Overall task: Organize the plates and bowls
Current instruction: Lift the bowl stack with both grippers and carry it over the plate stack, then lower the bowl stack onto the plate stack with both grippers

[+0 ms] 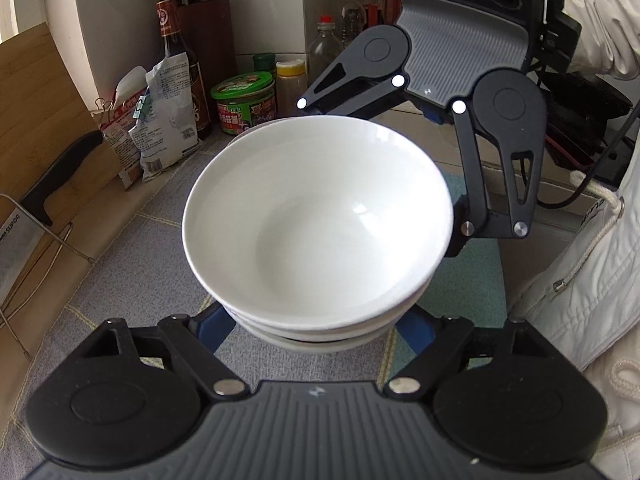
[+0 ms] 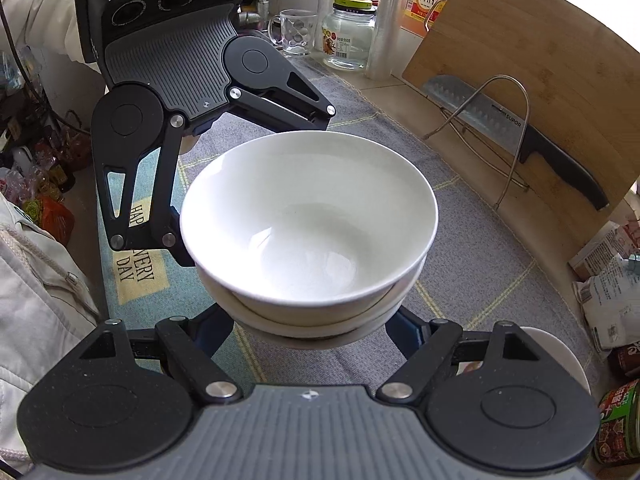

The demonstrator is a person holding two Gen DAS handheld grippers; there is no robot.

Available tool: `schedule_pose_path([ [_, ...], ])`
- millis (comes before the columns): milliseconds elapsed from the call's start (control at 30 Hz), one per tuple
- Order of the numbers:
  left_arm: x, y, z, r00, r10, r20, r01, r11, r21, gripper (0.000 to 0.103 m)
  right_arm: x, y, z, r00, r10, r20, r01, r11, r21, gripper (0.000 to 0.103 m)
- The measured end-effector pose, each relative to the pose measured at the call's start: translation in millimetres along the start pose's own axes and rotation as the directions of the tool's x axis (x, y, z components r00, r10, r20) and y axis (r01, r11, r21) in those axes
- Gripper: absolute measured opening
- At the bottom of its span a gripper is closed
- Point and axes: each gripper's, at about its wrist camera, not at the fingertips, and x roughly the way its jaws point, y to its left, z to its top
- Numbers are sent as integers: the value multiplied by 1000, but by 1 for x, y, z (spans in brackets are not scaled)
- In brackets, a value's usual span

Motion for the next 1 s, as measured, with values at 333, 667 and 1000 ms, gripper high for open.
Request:
schedule_pose_path([
  [333,50,-5,68,999,16,32,-18,998,66,86,-51,-56,-45,997,-72,19,73,997,-24,86],
  [667,110,1,105,1000,-18,-4,19,992,125,86,-65,-104,-90,992,-126,5,126,991,38,86],
  [1000,140,8,113,999,-30,-46,35,992,124,86,-56,-129,-115,994,-107,-9,107,990,92,86],
])
